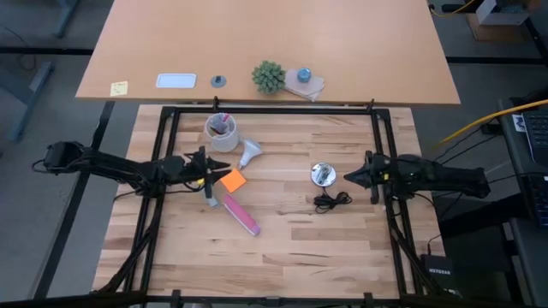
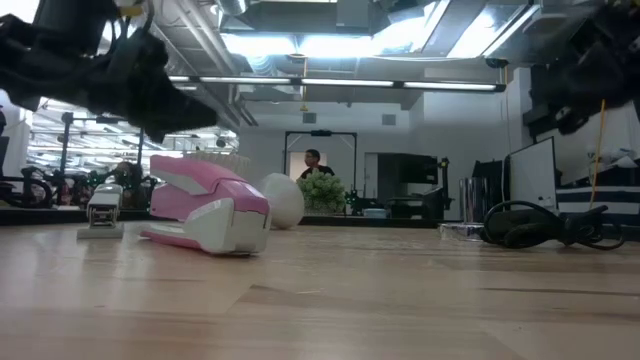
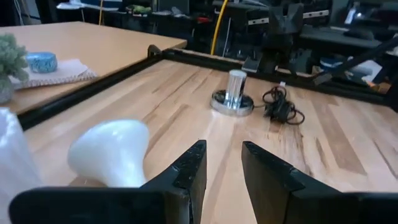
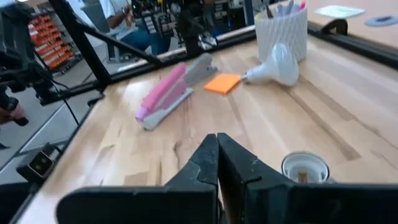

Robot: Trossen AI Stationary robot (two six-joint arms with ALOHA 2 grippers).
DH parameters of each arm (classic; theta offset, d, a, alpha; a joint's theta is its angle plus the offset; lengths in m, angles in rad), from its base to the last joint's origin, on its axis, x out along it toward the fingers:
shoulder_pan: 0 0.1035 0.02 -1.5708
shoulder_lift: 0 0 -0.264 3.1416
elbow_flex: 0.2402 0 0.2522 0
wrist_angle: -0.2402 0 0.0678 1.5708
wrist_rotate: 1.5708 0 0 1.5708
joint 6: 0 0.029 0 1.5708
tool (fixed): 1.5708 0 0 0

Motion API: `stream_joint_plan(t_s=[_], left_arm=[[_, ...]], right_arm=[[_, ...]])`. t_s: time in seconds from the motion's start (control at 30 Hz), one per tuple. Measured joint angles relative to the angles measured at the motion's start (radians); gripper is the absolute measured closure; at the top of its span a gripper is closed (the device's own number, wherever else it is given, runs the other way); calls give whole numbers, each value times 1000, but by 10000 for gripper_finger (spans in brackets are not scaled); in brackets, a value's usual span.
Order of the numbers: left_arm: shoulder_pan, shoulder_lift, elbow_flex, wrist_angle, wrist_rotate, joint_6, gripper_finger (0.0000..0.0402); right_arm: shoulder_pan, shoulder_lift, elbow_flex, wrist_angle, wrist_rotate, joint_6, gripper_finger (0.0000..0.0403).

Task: Screw lightbulb
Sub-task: Return to Home Position

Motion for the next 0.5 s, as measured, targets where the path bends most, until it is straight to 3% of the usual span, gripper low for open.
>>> stream_joint_plan(t_s=[0.5], left_arm=[[0,-2,-81,-53,0,54,308]], right_arm=[[0,1,-114,122,0,-7,400]])
